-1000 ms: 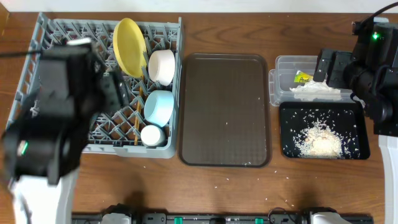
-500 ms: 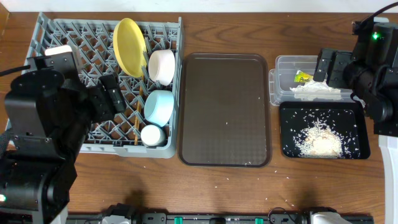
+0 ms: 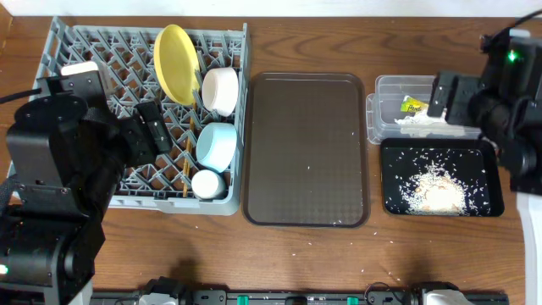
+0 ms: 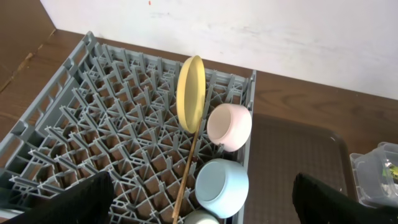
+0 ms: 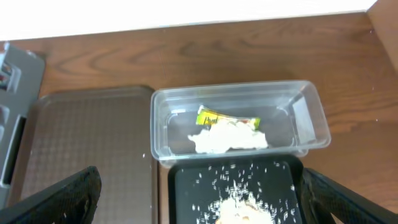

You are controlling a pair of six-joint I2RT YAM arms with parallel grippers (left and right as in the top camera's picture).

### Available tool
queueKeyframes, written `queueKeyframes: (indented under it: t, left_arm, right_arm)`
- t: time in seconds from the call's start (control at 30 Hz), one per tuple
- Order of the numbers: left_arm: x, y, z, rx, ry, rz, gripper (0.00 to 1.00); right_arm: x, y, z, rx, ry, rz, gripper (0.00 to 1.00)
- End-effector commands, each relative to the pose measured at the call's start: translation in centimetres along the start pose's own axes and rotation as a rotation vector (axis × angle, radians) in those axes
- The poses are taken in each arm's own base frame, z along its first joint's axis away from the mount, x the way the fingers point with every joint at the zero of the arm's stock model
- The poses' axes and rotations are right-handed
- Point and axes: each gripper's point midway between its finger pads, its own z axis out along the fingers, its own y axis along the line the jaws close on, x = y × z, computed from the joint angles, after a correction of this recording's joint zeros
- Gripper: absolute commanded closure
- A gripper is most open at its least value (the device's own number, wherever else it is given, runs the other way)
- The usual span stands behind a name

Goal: Sort waste into correct bins and load items into the dishwasher

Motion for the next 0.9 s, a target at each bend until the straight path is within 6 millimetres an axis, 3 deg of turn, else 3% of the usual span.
queueKeyframes:
  t: [0.0, 0.23, 0.4, 0.87]
  left_arm:
    - [0.0, 0.0, -0.1, 0.004, 0.0, -0.004, 0.08]
    - [0.0, 0.0, -0.1, 0.004, 0.0, -0.004, 0.08]
    - [0.0, 0.0, -0.1, 0.004, 0.0, -0.004, 0.07]
    - [0.0, 0.0, -0.1, 0.004, 0.0, -0.004, 0.07]
  right_arm:
    - [2.4, -0.9, -1.7, 0.007, -0.113, 0.007, 0.01]
    - [7.9, 0.0, 0.3, -0.118, -0.418, 0.032, 0.01]
    - [12.5, 0.3, 2.7, -0.169, -0.503, 0.036, 0.01]
    - [17.1, 0.5, 3.9, -0.217, -0.677, 0.06, 0.01]
